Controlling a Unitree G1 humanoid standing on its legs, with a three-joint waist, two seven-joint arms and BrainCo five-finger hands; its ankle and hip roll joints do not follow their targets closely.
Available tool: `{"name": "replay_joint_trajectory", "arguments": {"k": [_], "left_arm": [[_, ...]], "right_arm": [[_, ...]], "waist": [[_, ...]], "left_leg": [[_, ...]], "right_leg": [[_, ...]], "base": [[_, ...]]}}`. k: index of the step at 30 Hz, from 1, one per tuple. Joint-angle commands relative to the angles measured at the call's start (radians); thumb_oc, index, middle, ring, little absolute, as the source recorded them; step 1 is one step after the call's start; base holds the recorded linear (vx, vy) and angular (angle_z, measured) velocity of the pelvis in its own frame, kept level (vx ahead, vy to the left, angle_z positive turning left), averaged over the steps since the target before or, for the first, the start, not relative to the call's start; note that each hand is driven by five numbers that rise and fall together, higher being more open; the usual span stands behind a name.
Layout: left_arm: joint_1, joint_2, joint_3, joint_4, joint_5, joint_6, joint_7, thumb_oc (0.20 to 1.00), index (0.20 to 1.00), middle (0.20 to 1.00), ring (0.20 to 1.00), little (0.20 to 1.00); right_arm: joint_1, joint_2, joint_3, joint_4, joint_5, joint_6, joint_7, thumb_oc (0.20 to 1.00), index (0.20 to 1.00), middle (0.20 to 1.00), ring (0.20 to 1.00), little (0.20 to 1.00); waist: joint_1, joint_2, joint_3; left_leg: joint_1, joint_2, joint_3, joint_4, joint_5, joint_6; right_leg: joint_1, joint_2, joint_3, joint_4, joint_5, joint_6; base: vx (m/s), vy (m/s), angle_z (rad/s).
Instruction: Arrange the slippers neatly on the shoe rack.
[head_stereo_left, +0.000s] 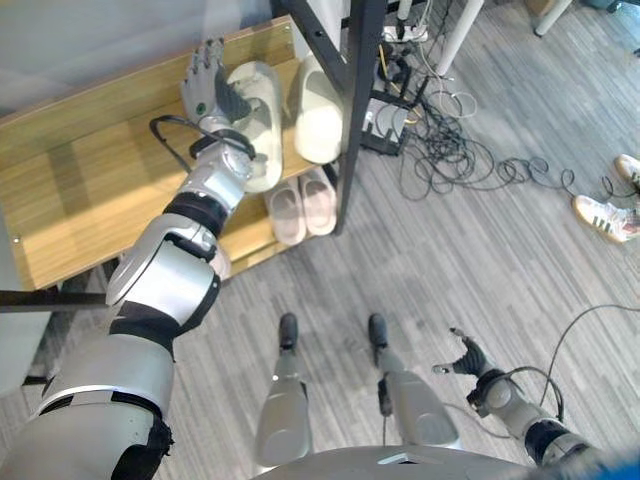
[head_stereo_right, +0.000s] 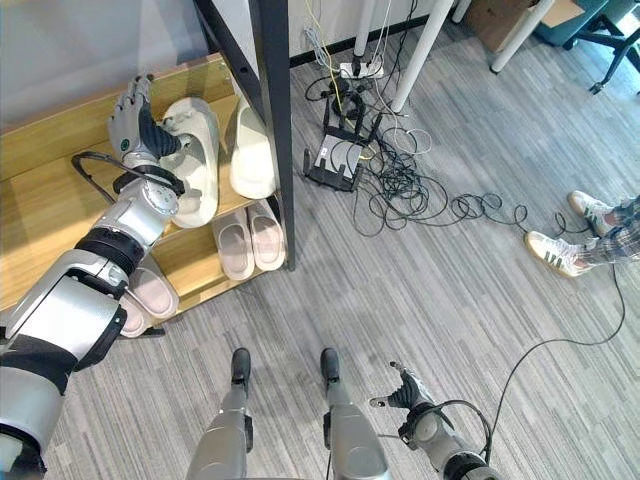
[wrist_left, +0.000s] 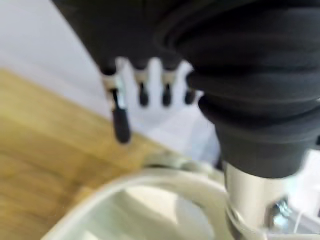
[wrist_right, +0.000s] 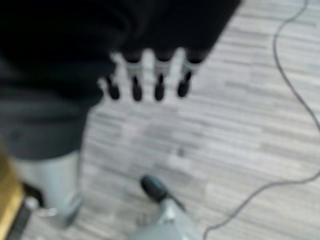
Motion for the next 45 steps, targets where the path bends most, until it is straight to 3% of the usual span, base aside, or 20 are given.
{"name": "replay_joint_trajectory", "arguments": {"k": [1, 8, 16, 22, 23, 25, 30, 35, 39, 40, 45], "left_arm": [[-0.092, 0.017, 0.047, 0.043, -0.015, -0.038, 0.007, 1.0, 1.0, 1.0, 1.0, 1.0], [-0.094, 0.018, 0.064, 0.049, -0.049, -0.049, -0.002, 1.0, 1.0, 1.0, 1.0, 1.0], [-0.038, 0.077, 0.127, -0.052, -0.083, -0.066, 0.029, 1.0, 1.0, 1.0, 1.0, 1.0], [0.126, 0.121, 0.213, -0.318, -0.011, -0.069, 0.077, 1.0, 1.0, 1.0, 1.0, 1.0], [0.256, 0.129, 0.288, -0.486, 0.045, -0.072, 0.093, 1.0, 1.0, 1.0, 1.0, 1.0], [0.39, 0.126, 0.368, -0.62, 0.086, -0.081, 0.1, 1.0, 1.0, 1.0, 1.0, 1.0], [0.626, 0.121, 0.488, -0.83, 0.146, -0.111, 0.089, 1.0, 1.0, 1.0, 1.0, 1.0], [0.889, 0.062, 0.524, -0.953, 0.078, -0.2, -0.027, 1.0, 1.0, 1.0, 1.0, 1.0], [1.079, 0.012, 0.467, -0.943, -0.139, -0.283, -0.22, 1.0, 1.0, 1.0, 1.0, 1.0], [1.171, 0.013, 0.413, -0.913, -0.244, -0.304, -0.326, 1.0, 1.0, 1.0, 1.0, 1.0], [1.306, 0.05, 0.334, -0.851, -0.313, -0.309, -0.46, 1.0, 1.0, 1.0, 1.0, 1.0]], "right_arm": [[0.004, -0.033, 0.01, -0.012, -0.003, -0.006, -0.013, 1.0, 1.0, 1.0, 1.0, 1.0], [-0.001, -0.027, 0.021, -0.016, -0.007, -0.005, -0.005, 1.0, 1.0, 1.0, 1.0, 1.0], [0.014, -0.011, 0.005, -0.013, -0.011, 0.004, 0.001, 1.0, 1.0, 1.0, 1.0, 1.0], [0.042, 0.007, -0.033, -0.025, -0.009, 0.007, 0.001, 1.0, 1.0, 1.0, 1.0, 1.0], [0.059, 0.016, -0.064, -0.037, -0.005, 0.009, -0.002, 1.0, 1.0, 1.0, 1.0, 1.0], [0.071, 0.027, -0.09, -0.045, -0.004, 0.011, -0.002, 1.0, 1.0, 1.0, 1.0, 1.0], [0.082, 0.049, -0.118, -0.042, 0.001, 0.016, -0.002, 1.0, 1.0, 1.0, 1.0, 1.0], [0.084, 0.069, -0.141, -0.015, 0.017, 0.025, 0.0, 1.0, 1.0, 1.0, 1.0, 1.0], [0.083, 0.067, -0.168, 0.015, 0.037, 0.04, 0.011, 1.0, 1.0, 1.0, 1.0, 1.0], [0.077, 0.061, -0.177, 0.028, 0.041, 0.045, 0.015, 1.0, 1.0, 1.0, 1.0, 1.0], [0.093, 0.048, -0.187, 0.049, 0.032, 0.04, 0.018, 1.0, 1.0, 1.0, 1.0, 1.0]], "waist": [[0.008, -0.002, 0.022], [0.013, -0.007, 0.021], [0.032, -0.009, 0.011], [0.058, -0.018, 0.011], [0.074, -0.022, 0.009], [0.093, -0.022, 0.003], [0.126, -0.018, -0.007], [0.162, -0.009, -0.019], [0.18, 0.007, -0.038], [0.185, 0.017, -0.04], [0.188, 0.032, -0.044]], "left_leg": [[-0.04, -0.055, 0.023, 0.147, -0.165, 0.068], [-0.041, -0.055, 0.022, 0.152, -0.167, 0.071], [-0.034, -0.056, 0.014, 0.155, -0.17, 0.071], [-0.031, -0.061, 0.003, 0.161, -0.176, 0.072], [-0.029, -0.066, -0.004, 0.161, -0.181, 0.073], [-0.023, -0.069, -0.01, 0.163, -0.185, 0.074], [-0.013, -0.074, -0.022, 0.159, -0.187, 0.074], [-0.002, -0.08, -0.034, 0.154, -0.185, 0.076], [0.013, -0.085, -0.042, 0.15, -0.182, 0.08], [0.02, -0.087, -0.046, 0.148, -0.179, 0.082], [0.028, -0.088, -0.051, 0.141, -0.173, 0.085]], "right_leg": [[-0.066, -0.057, -0.029, 0.13, -0.117, 0.046], [-0.063, -0.057, -0.03, 0.129, -0.116, 0.046], [-0.044, -0.058, -0.042, 0.132, -0.123, 0.046], [-0.03, -0.059, -0.055, 0.13, -0.128, 0.044], [-0.023, -0.058, -0.059, 0.131, -0.129, 0.043], [-0.013, -0.058, -0.064, 0.131, -0.133, 0.04], [0.003, -0.057, -0.077, 0.129, -0.136, 0.036], [0.022, -0.059, -0.09, 0.126, -0.137, 0.036], [0.042, -0.064, -0.107, 0.126, -0.139, 0.036], [0.05, -0.069, -0.114, 0.126, -0.14, 0.037], [0.063, -0.074, -0.127, 0.118, -0.14, 0.039]], "base": [[-0.01, 0.012, 0.04], [0.0, 0.002, 0.02], [0.0, 0.0, 0.0], [0.0, -0.006, 0.03], [0.0, -0.023, 0.14], [0.02, -0.027, 0.16], [0.01, -0.016, 0.09], [0.01, -0.014, 0.12], [0.03, 0.005, 0.11], [0.02, 0.011, 0.13], [0.01, 0.01, 0.09]]}}
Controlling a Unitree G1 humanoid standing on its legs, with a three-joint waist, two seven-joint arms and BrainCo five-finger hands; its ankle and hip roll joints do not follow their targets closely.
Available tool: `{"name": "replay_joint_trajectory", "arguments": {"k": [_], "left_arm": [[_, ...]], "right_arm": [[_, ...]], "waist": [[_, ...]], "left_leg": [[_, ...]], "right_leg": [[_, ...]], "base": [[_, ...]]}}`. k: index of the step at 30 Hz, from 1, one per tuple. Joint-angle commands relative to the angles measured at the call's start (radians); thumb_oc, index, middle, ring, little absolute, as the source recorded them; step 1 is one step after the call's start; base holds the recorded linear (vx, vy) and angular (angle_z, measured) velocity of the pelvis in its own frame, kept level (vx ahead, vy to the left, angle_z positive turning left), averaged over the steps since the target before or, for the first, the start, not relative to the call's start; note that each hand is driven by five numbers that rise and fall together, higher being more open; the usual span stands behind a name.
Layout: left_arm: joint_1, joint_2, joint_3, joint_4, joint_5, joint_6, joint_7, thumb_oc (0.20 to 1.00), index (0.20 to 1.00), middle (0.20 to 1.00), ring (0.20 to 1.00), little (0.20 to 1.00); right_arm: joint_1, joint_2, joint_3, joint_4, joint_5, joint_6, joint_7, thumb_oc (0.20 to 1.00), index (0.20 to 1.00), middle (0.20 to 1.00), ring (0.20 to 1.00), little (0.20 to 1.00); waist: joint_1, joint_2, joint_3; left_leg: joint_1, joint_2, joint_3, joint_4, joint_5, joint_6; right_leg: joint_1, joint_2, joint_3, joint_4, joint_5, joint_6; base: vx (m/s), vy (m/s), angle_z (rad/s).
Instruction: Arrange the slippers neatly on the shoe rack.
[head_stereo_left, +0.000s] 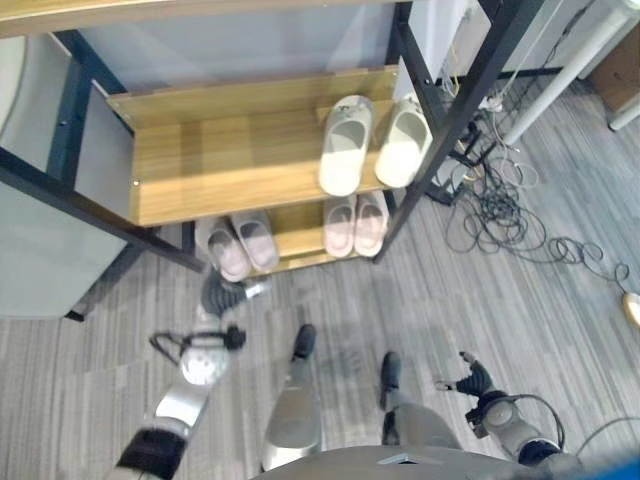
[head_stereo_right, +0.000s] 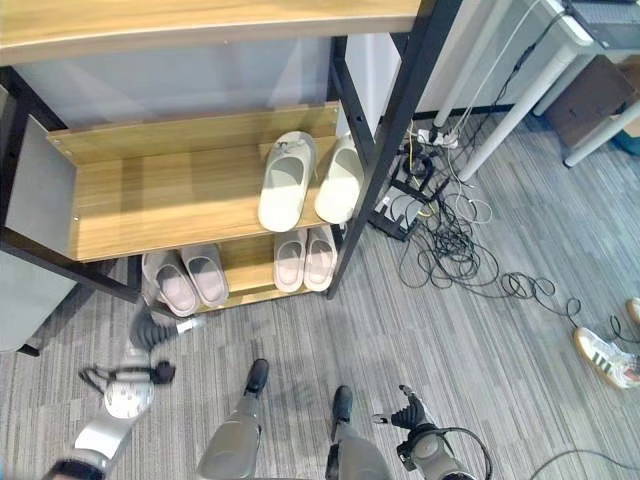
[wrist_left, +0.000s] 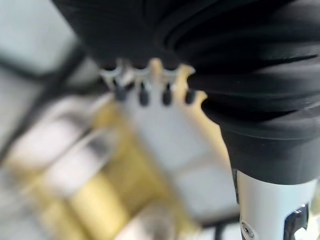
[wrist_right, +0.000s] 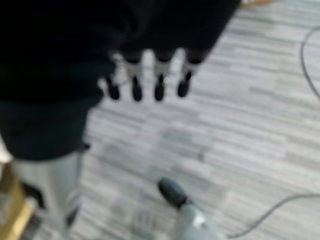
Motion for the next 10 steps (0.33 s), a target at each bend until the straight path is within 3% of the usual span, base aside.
{"name": "replay_joint_trajectory", "arguments": {"k": [1, 7, 8, 10], "left_arm": [[-0.04, 0.043, -0.04, 0.01, -0.099, -0.061, -0.13, 1.0, 1.0, 1.0, 1.0, 1.0], [-0.02, -0.002, -0.089, 0.171, -0.128, -0.03, -0.203, 1.0, 1.0, 1.0, 1.0, 1.0], [-0.039, -0.068, -0.119, 0.361, -0.065, 0.003, -0.22, 1.0, 1.0, 1.0, 1.0, 1.0], [-0.066, -0.116, -0.131, 0.494, -0.009, 0.011, -0.214, 1.0, 1.0, 1.0, 1.0, 1.0]], "right_arm": [[0.026, -0.032, 0.012, -0.023, 0.028, -0.003, 0.0, 1.0, 1.0, 1.0, 1.0, 1.0], [0.051, -0.043, 0.01, -0.017, 0.026, -0.008, 0.007, 1.0, 1.0, 1.0, 1.0, 1.0], [0.072, -0.04, 0.011, -0.012, 0.029, -0.013, 0.018, 1.0, 1.0, 1.0, 1.0, 1.0], [0.079, -0.036, 0.015, -0.004, 0.03, -0.014, 0.023, 1.0, 1.0, 1.0, 1.0, 1.0]], "waist": [[-0.011, -0.022, -0.014], [-0.019, -0.019, -0.015], [-0.027, -0.023, -0.018], [-0.032, -0.023, -0.02]], "left_leg": [[-0.038, -0.079, 0.042, 0.141, -0.166, 0.086], [-0.038, -0.08, 0.039, 0.134, -0.162, 0.088], [-0.035, -0.081, 0.039, 0.132, -0.16, 0.088], [-0.031, -0.079, 0.039, 0.13, -0.16, 0.088]], "right_leg": [[-0.061, -0.065, -0.033, 0.116, -0.094, 0.035], [-0.058, -0.065, -0.037, 0.112, -0.098, 0.034], [-0.057, -0.064, -0.036, 0.113, -0.1, 0.033], [-0.056, -0.064, -0.037, 0.114, -0.104, 0.031]], "base": [[0.0, 0.0, 0.0], [0.0, -0.001, 0.01], [0.0, 0.0, 0.0], [0.02, -0.009, 0.15]]}}
